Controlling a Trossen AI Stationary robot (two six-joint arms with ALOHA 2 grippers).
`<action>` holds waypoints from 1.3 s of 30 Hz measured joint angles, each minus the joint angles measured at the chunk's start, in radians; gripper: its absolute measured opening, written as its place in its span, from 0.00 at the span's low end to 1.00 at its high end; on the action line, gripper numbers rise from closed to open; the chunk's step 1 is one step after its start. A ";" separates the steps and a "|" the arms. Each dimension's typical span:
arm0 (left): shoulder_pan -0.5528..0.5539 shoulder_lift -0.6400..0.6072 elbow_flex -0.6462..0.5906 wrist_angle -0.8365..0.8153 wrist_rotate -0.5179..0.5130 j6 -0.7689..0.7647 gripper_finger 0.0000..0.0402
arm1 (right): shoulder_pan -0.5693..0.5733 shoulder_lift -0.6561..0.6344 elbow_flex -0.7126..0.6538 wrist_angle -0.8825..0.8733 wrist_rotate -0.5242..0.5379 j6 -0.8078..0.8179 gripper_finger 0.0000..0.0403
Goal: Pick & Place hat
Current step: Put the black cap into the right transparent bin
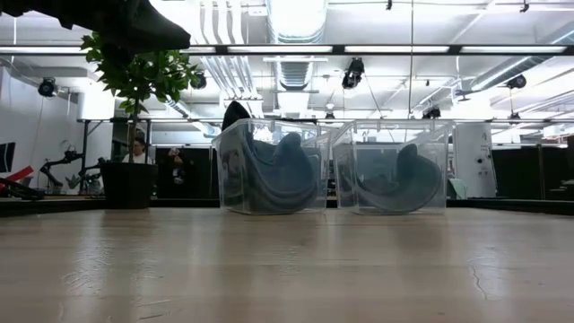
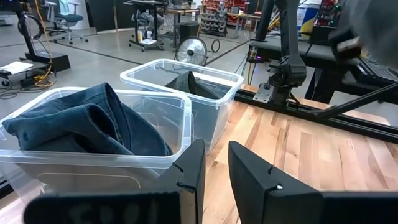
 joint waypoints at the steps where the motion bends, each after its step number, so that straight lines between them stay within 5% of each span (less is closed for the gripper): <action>1: 0.000 0.000 0.000 0.000 0.000 0.000 0.16 | 0.000 -0.024 0.000 0.029 -0.002 -0.060 0.03; 6: 0.000 0.000 0.000 0.000 0.000 -0.001 0.16 | 0.000 -0.134 0.000 0.244 -0.055 -0.371 0.03; 12: 0.000 0.000 0.000 0.000 0.000 -0.002 0.16 | 0.000 -0.218 0.000 0.523 -0.282 -0.704 0.03; 19: 0.000 0.000 0.000 0.000 0.000 -0.005 0.16 | 0.000 -0.262 0.000 0.640 -0.476 -0.836 0.03; 24: 0.000 0.000 0.000 0.000 0.000 -0.011 0.16 | 0.000 -0.269 0.000 0.639 -0.479 -0.832 0.03; 27: 0.000 0.000 0.000 -0.001 0.000 -0.011 0.16 | 0.000 -0.266 0.000 0.618 -0.329 -0.793 0.03; 35: 0.000 0.000 0.000 -0.001 0.000 -0.023 0.16 | -0.001 -0.266 0.000 0.286 0.418 -0.457 0.03; 39: 0.000 0.000 0.000 0.000 0.000 -0.035 0.16 | -0.007 -0.274 0.000 0.222 0.609 -0.459 0.03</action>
